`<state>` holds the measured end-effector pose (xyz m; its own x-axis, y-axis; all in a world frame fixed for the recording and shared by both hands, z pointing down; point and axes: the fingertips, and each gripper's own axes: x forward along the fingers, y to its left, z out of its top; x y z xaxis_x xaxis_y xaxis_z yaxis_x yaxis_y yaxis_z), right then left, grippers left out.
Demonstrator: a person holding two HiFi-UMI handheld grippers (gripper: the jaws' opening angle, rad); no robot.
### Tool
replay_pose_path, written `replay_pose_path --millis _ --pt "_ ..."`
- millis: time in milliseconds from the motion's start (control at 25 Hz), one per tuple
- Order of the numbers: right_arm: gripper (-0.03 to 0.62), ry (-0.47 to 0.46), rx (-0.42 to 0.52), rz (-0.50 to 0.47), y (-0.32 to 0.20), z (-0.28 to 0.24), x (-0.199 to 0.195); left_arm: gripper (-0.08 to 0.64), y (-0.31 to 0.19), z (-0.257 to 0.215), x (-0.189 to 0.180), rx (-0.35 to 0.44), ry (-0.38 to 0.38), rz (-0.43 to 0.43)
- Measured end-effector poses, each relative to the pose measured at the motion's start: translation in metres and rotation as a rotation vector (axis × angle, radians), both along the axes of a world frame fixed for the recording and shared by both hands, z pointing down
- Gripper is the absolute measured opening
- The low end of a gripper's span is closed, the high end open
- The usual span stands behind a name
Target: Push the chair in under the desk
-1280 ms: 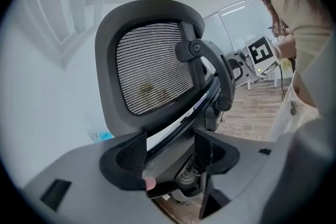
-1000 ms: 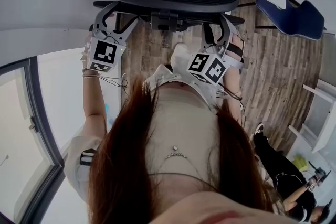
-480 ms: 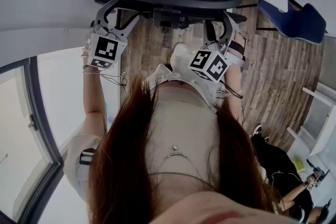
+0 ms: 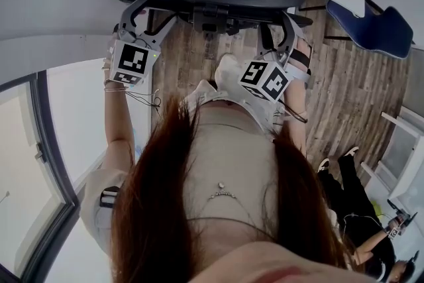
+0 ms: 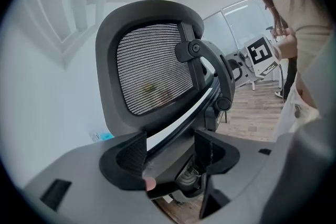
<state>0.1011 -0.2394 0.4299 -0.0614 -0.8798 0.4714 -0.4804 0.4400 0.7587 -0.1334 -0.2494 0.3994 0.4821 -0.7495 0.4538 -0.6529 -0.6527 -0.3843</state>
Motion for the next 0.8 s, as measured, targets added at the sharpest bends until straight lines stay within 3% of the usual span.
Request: replay_pose_path --millis 800 --pt "0.268 0.003 0.013 -0.025 -0.026 0.002 0.004 0.282 -0.021 0.003 0.004 0.006 0.005 -0.026"
